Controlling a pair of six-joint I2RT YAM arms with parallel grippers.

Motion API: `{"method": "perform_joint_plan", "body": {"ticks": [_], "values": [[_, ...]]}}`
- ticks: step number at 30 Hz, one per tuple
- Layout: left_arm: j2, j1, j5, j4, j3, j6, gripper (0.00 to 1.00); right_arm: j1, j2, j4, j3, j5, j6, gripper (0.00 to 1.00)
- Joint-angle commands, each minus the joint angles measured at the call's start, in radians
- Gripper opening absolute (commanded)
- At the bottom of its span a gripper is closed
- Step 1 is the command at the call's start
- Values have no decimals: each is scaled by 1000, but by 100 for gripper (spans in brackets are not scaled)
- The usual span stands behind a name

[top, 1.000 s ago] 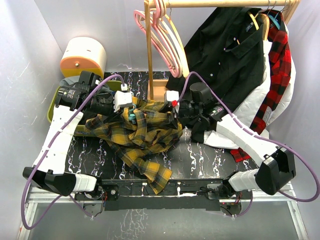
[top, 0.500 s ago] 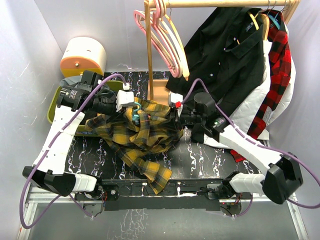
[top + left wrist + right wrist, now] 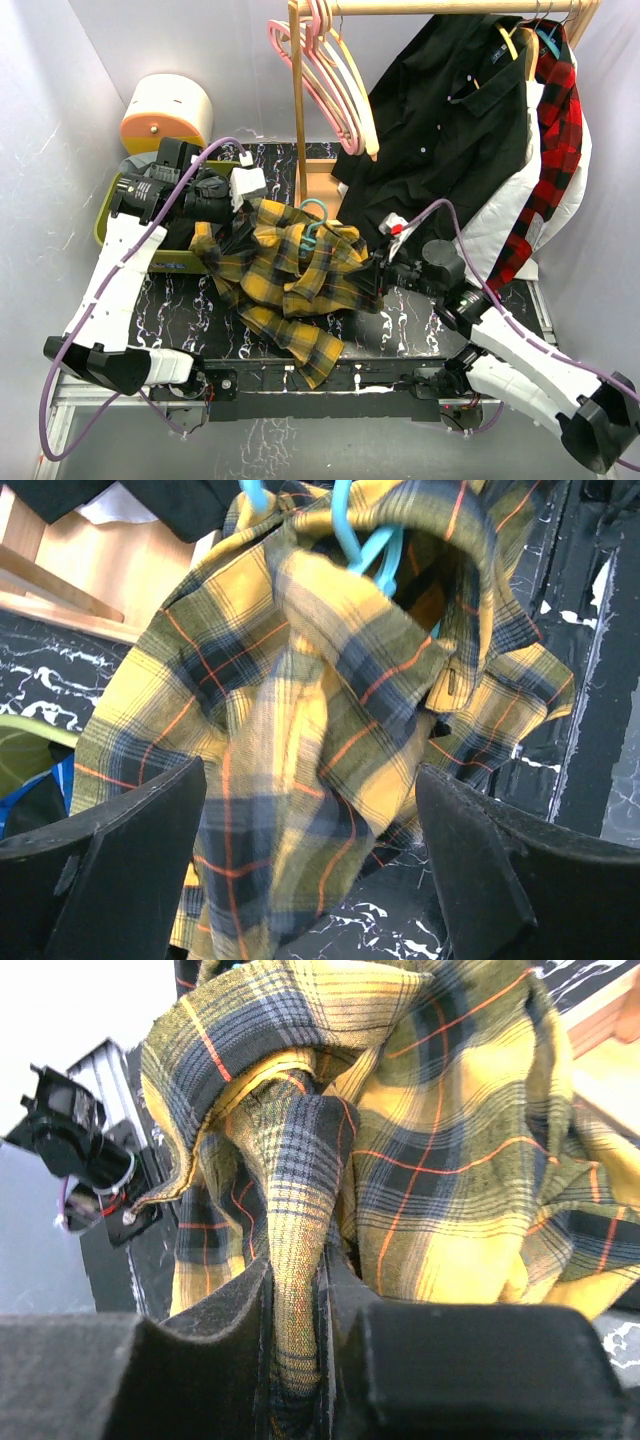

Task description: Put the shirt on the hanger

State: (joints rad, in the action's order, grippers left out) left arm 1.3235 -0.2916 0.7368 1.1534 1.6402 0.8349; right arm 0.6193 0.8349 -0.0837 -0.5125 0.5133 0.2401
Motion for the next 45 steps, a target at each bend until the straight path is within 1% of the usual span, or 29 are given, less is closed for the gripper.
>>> {"method": "perform_joint_plan", "body": {"ticks": [1,6,9,11,15,17,20,24,29,31,33,36,38,42,45], "values": [[-49,2,-60,-56,20,-103,85,0,-117,-23,-4,-189,106,8],[-52,3,-226,-201,69,-249,86,1,-198,175,-46,-337,195,8],[-53,3,-299,-256,105,-313,85,0,-210,284,-74,-358,215,8],[-53,3,-340,-276,131,-342,86,1,-220,342,-95,-387,236,8],[-19,3,-390,-248,240,-372,86,-1,-262,369,-124,-551,252,8],[3,13,-413,-254,281,-407,86,0,-241,399,-157,-642,213,8],[60,49,-422,-244,362,-472,86,-6,-133,403,-243,-756,136,8],[83,79,-393,-262,414,-506,87,-32,-33,370,-361,-788,38,8],[51,105,-373,-271,417,-513,87,-104,-47,369,-458,-758,-85,8],[49,112,-368,-271,409,-512,87,-128,-60,407,-491,-750,-99,8],[17,115,-363,-265,404,-506,87,-141,-76,448,-496,-757,-104,8],[3,117,-357,-247,408,-484,87,-143,-109,469,-472,-798,-118,9],[10,117,-364,-224,425,-474,88,-144,-113,468,-484,-838,-148,8],[40,117,-398,-154,483,-463,88,-146,-56,461,-592,-955,-281,9],[35,117,-393,-160,450,-468,88,-153,-1,428,-676,-984,-365,8]]}}
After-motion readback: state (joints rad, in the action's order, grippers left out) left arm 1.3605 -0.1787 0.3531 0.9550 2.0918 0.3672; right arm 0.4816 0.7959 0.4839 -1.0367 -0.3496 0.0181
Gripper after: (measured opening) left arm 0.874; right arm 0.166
